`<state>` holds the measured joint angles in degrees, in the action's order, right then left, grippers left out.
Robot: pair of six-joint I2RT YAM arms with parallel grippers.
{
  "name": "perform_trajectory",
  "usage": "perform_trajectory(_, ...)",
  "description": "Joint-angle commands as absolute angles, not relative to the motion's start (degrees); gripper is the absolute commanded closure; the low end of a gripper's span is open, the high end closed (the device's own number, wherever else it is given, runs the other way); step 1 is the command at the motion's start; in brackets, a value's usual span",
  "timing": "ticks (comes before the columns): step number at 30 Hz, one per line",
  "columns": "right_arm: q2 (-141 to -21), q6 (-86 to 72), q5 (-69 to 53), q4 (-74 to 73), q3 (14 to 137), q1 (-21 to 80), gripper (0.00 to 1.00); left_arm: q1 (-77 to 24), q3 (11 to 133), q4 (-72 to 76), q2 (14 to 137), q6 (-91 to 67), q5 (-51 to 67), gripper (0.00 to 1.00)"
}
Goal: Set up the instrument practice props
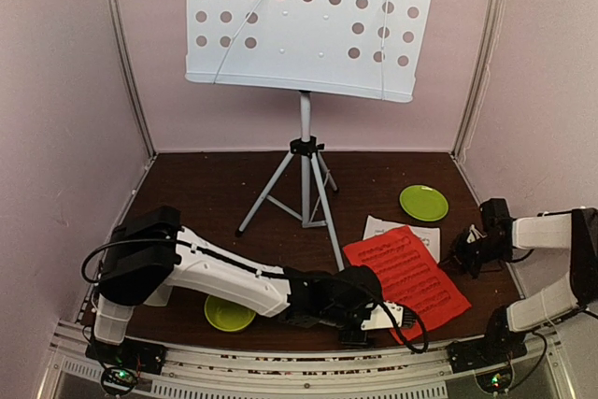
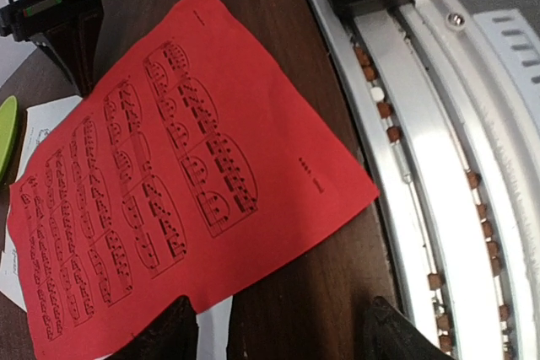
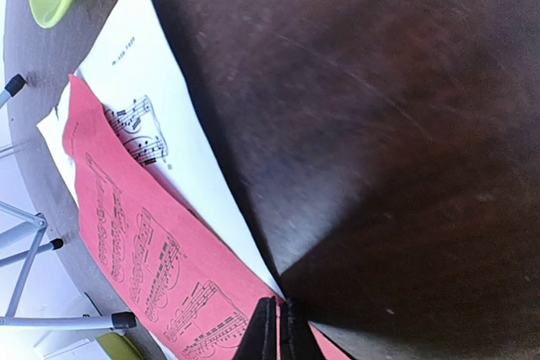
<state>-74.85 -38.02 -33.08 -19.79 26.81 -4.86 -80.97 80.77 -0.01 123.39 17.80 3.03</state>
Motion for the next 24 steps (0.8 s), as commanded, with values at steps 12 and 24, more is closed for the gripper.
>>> perform_trajectory(12, -78.6, -38.2, -27.2, -23.2, 29.1, -2.9, 1.00, -85.7, 87.7, 3.6, 131.5, 28.8, -13.9, 0.24)
perform_trajectory(24, -77.5, -37.6, -24.0, -26.0, 29.5, -1.5, 1.00, -87.0, 92.4, 7.2, 136.0, 39.0, -18.6, 0.36)
